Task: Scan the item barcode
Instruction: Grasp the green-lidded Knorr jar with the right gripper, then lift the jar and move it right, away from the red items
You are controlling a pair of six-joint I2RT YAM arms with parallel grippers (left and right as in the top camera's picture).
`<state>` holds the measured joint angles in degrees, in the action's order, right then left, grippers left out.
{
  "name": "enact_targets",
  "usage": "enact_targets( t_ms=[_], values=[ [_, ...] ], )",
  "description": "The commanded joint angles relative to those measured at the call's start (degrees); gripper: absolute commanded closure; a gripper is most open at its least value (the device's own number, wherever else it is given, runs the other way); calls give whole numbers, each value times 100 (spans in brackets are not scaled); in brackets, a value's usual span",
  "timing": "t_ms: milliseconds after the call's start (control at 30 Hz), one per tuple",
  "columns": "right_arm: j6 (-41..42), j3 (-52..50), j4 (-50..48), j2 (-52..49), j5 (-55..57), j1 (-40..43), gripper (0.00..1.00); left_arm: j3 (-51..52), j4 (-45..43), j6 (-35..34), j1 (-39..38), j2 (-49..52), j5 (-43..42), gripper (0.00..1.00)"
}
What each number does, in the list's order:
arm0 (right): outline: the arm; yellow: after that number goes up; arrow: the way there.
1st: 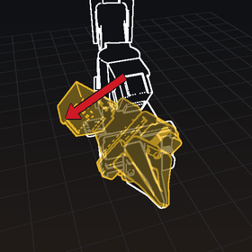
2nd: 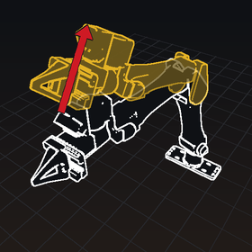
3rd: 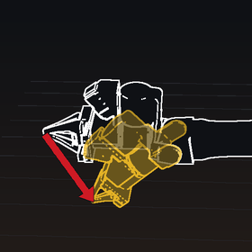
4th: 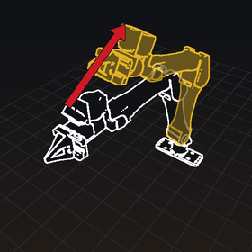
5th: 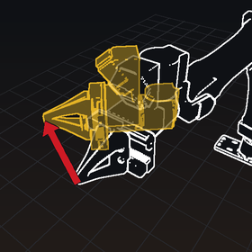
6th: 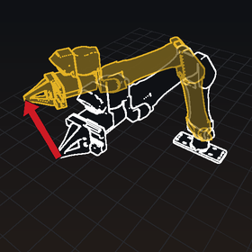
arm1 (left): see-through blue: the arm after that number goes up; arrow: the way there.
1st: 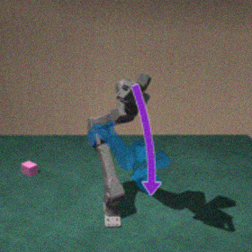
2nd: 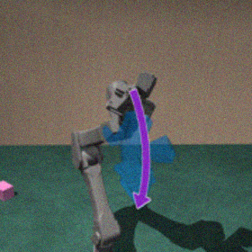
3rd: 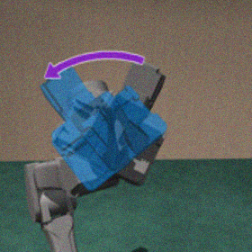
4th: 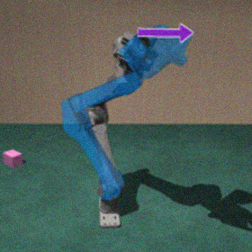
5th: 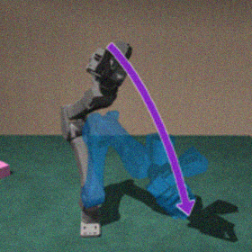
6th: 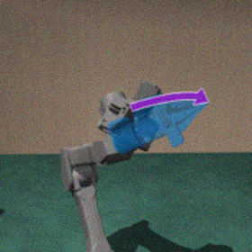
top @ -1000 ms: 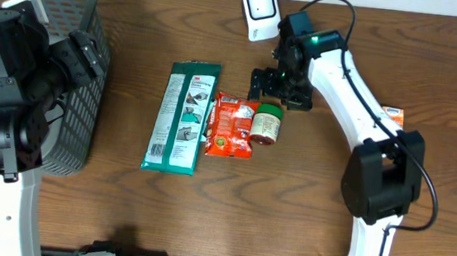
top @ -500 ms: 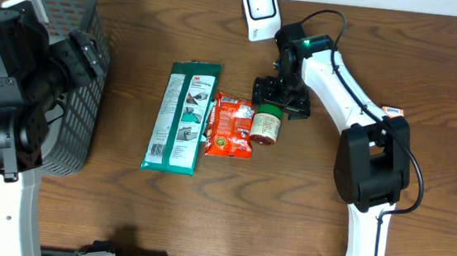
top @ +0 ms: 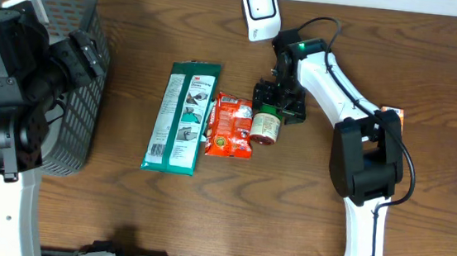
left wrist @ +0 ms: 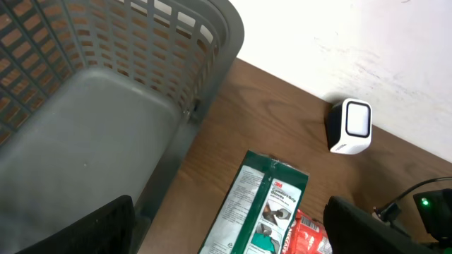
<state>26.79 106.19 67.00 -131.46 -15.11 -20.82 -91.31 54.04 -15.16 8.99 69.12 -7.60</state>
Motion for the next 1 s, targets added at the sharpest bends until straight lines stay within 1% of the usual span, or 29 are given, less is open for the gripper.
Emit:
enact_targets(
  t_ms=[0,200,367,500,600,800,867,967],
  values=[
    [63,-76,2,-9,-81,55,13,0,13,50,22,11,-35,15],
    [55,-98,31,-9,-608,48,18,0,13,50,22,11,-35,14],
    [35,-98,48,-9,-699,61,32,0,13,50,22,11,-35,15],
    [33,-98,44,-9,-470,63,31,0,13,50,22,11,-35,15],
    [-203,-98,44,-9,-422,63,31,0,13,50,22,11,-35,15],
    [-570,-98,68,-9,-426,122,20,0,13,50,22,11,-35,15],
    [-629,-96,70,-9,-448,177,21,0,13,50,22,11,-35,15],
    [-629,-98,70,-9,-509,243,26,0,13,50,22,11,-35,15]
  ],
)
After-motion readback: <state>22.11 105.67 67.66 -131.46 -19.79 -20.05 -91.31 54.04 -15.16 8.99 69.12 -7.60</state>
